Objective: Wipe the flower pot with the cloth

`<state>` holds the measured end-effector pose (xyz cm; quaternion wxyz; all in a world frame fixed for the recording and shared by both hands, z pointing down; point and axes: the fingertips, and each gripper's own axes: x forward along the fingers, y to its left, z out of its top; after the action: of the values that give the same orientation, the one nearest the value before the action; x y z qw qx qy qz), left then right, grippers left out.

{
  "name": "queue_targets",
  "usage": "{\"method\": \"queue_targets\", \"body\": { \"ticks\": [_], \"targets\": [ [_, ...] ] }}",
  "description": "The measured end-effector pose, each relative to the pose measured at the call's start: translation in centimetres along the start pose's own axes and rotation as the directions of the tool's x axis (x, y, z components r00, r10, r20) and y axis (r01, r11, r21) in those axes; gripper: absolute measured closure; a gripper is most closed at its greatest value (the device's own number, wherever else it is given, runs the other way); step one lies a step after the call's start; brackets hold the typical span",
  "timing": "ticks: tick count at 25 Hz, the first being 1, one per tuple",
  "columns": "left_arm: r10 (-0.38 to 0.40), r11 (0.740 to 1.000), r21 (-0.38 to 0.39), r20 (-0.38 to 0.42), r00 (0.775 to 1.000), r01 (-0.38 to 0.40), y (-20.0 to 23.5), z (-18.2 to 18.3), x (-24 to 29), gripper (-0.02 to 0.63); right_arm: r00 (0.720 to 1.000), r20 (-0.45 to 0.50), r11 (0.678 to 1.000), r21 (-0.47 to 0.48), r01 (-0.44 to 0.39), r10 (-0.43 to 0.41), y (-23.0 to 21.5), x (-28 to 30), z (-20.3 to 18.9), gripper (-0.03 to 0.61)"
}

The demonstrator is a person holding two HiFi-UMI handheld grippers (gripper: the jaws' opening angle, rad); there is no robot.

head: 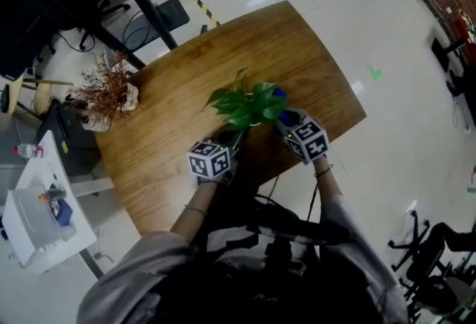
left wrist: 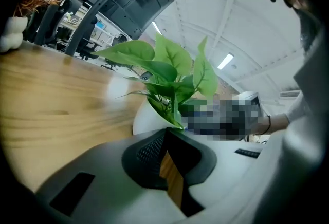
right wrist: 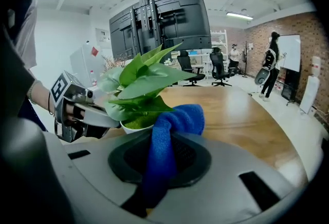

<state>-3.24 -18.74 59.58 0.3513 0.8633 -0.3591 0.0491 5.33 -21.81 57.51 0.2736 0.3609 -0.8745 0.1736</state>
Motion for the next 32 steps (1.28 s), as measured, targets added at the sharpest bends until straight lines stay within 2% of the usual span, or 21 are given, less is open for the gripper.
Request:
{"method": "queue_targets", "body": {
  "ticks": [7,13,25,28,32],
  "targets": [
    [0.03,0.998,-0.059,0.067,0.997,-0.026,2.2,1.3,-0.7,0.609,0.998,-0.041,0.999,-0.018,-0.042,0.041,1.9,1.4,-1.5,0.518],
    [0.066,0.992,-0.111,0.134,0.989,-0.051,3.6,2.6,-1.3,0.609,0.991,-0.075,0.994,-0.002,-0.107,0.107,5.6,2.0,-2.5,0.518],
    [0.117,0.982,-0.175,0.242,0.963,-0.076,5.6,4.7,-2.7,0.609,0.983,-0.094,0.987,0.013,-0.159,0.159,8.5,3.0,-3.5,0.518],
    [0.131,0.982,-0.166,0.231,0.964,-0.093,5.5,4.6,-3.5,0.609,0.988,-0.091,0.992,0.018,-0.125,0.126,6.8,1.8,-3.8,0.518],
    [0.138,0.985,-0.125,0.163,0.977,-0.119,4.9,3.1,-4.0,0.609,0.994,-0.084,0.997,-0.03,-0.074,0.071,3.6,0.6,-2.7,0.518]
  ]
}}
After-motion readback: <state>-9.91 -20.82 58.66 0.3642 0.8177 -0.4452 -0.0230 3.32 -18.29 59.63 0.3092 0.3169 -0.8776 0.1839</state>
